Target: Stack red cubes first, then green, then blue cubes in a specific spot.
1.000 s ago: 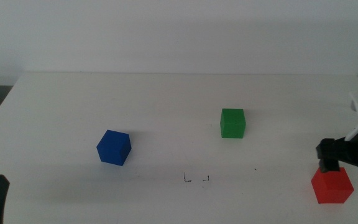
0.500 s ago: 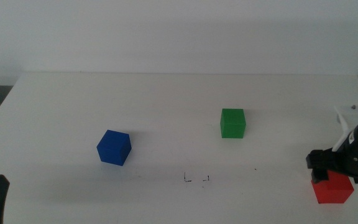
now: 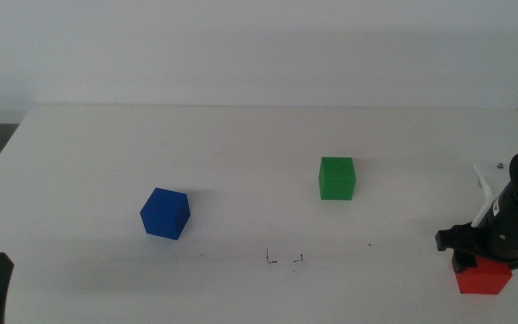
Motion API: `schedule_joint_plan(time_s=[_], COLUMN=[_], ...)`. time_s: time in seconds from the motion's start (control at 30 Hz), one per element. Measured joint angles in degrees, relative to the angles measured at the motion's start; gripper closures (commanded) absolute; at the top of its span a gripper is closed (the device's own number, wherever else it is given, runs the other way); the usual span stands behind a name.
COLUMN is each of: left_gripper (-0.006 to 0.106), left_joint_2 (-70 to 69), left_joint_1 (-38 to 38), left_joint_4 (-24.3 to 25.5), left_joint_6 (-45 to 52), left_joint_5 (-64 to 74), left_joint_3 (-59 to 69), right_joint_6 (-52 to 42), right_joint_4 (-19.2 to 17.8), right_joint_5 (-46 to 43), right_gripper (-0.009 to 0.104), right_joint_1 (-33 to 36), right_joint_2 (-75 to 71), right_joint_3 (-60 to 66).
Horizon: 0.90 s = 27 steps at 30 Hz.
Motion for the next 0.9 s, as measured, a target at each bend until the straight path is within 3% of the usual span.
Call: schedule_joint_plan(time_s=[0.07,0.2,0.4,0.67,0.9], left_gripper=[0.009,0.009,0.009,0.009,0.009], left_joint_2=[0.00,0.00,0.00,0.00,0.00], left_joint_1=[0.00,0.00,0.00,0.00,0.00], left_joint_4=[0.00,0.00,0.00,0.00,0.00], left_joint_6=[-0.30,-0.30,-0.30,-0.30,-0.30], left_joint_5=[0.00,0.00,0.00,-0.11,-0.33], left_joint_3=[0.00,0.00,0.00,0.00,0.00], right_joint_6=[0.94,6.14,12.82,19.68,23.21], right_joint_4=[-0.12,-1.59,-1.93,-2.07,-0.87], right_joint_5=[0.27,5.38,16.04,23.32,24.77], right_gripper=[0.078,0.076,0.076,0.076,0.076], right_joint_1=[0.24,3.85,13.29,24.93,31.36], right_joint_2=[0.00,-1.42,-1.25,11.04,20.76], right_joint_3=[0.00,-2.08,-15.59,-37.26,-47.42])
